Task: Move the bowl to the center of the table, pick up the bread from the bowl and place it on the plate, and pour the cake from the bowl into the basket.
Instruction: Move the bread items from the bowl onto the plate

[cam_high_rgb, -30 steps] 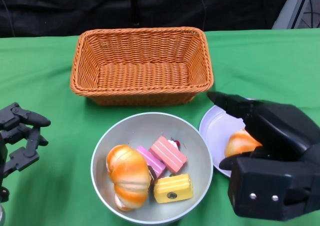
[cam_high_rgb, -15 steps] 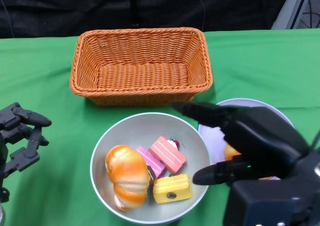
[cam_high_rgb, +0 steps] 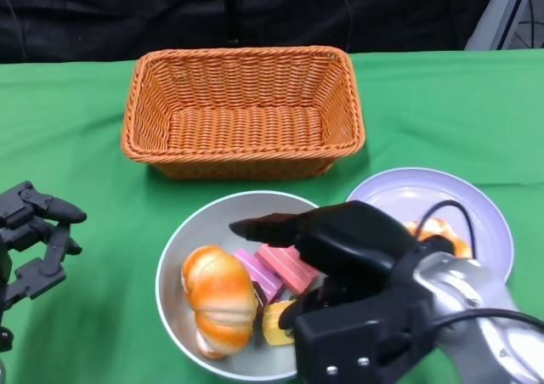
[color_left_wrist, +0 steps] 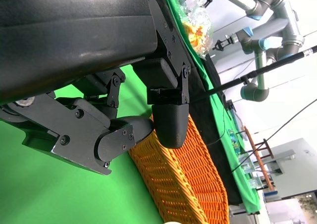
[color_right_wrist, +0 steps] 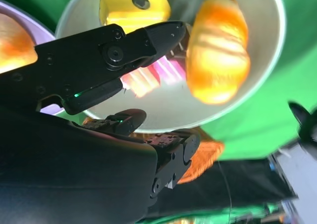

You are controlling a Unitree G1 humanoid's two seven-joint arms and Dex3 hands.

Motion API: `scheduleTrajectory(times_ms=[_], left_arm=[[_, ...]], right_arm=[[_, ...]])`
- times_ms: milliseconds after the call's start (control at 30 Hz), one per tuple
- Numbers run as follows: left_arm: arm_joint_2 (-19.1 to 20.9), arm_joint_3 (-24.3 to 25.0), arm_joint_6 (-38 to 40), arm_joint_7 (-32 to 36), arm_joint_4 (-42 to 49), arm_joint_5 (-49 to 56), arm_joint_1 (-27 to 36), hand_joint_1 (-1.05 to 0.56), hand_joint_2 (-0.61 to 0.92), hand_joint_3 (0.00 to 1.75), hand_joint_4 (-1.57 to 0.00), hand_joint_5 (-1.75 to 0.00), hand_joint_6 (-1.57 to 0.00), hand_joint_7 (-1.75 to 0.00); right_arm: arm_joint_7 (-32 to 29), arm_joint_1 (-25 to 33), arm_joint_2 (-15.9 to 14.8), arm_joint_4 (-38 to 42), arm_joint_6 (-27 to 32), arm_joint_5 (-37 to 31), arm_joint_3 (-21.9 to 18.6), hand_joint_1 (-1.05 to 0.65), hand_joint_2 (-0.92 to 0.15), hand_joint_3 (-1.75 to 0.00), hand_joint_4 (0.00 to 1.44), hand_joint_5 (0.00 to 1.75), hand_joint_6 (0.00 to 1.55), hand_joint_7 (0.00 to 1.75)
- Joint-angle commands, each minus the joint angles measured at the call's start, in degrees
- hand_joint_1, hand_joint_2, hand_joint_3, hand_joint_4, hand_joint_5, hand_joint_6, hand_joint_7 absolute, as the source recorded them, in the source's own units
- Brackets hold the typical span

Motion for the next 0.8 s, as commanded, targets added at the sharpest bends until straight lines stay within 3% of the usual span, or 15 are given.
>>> scheduleTrajectory(times_ms=[33,333,633,800], left_arm=[[0.85,0.3,0.12,-0.26,-0.48,-0.53,0.46,-0.13,0.68,0.86,-0.8,-1.44,-0.84,-1.13],[0.41,0.29,0.14,-1.32,-0.32,-1.95,0.13,-0.12,0.7,0.81,-0.81,-1.41,-0.86,-1.07],[0.55,0.34,-0.37,-2.17,-0.25,-2.42,0.36,-0.12,0.78,0.67,-0.84,-1.34,-0.88,-1.04],[-0.18,0.68,0.11,-3.69,-1.46,-4.11,0.99,-0.15,0.73,0.71,-0.76,-1.53,-0.83,-1.2]], right_arm=[[-1.96,-2.29,1.81,4.14,-1.72,-0.38,1.24,-0.85,-0.92,-0.02,0.46,0.02,0.29,0.0],[-2.42,-4.93,4.42,9.18,-3.35,-0.63,2.88,-0.85,-0.92,-0.04,0.45,0.01,0.27,0.0],[-1.43,-6.55,4.53,11.63,-4.71,-1.85,5.36,-0.86,-0.92,-0.08,0.45,0.01,0.22,0.0],[3.23,-6.48,4.46,10.98,-3.14,-2.29,7.24,-0.84,-0.92,-0.1,0.39,0.0,0.23,0.01]])
